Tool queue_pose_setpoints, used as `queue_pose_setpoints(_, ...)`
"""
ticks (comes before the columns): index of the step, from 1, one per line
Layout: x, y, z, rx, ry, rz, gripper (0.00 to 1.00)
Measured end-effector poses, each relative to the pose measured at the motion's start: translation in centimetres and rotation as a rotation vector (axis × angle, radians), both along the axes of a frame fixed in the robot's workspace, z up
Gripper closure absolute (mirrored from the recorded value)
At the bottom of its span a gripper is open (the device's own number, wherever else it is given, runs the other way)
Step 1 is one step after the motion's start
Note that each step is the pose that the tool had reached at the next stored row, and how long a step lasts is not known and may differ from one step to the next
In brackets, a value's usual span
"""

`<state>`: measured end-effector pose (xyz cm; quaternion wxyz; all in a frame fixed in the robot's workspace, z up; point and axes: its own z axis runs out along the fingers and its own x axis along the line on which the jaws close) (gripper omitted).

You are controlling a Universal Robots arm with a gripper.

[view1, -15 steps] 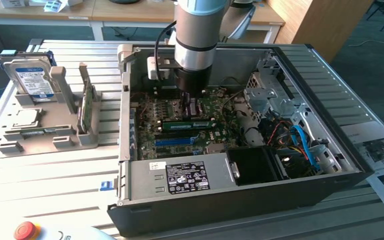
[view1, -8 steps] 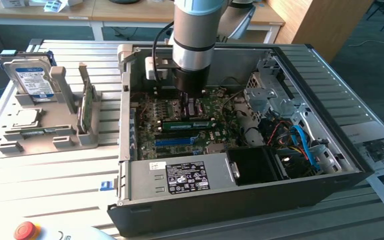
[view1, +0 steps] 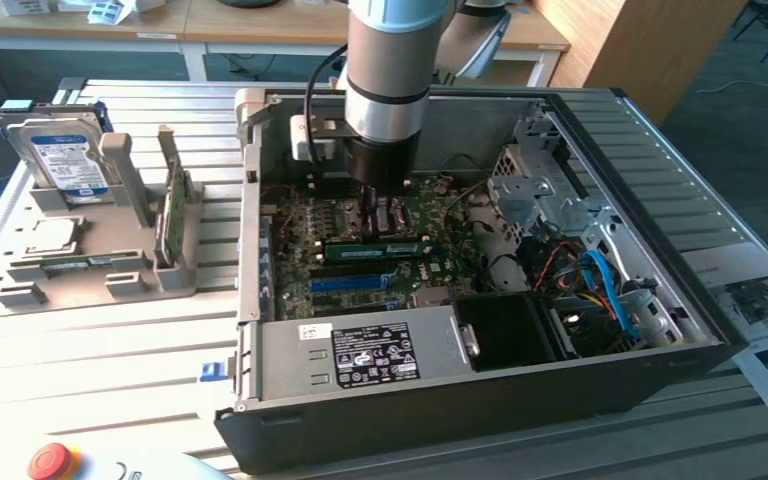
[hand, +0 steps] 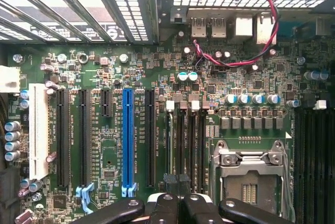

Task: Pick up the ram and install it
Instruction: 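Press down the ram until it locks into place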

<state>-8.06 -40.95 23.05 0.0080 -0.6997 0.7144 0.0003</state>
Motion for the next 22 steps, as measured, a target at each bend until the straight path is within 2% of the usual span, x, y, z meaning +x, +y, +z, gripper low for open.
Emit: queue_pose_setpoints(22,-0.03,-0.09,-0.32,-0.0002,0.0001,0.0,0.9)
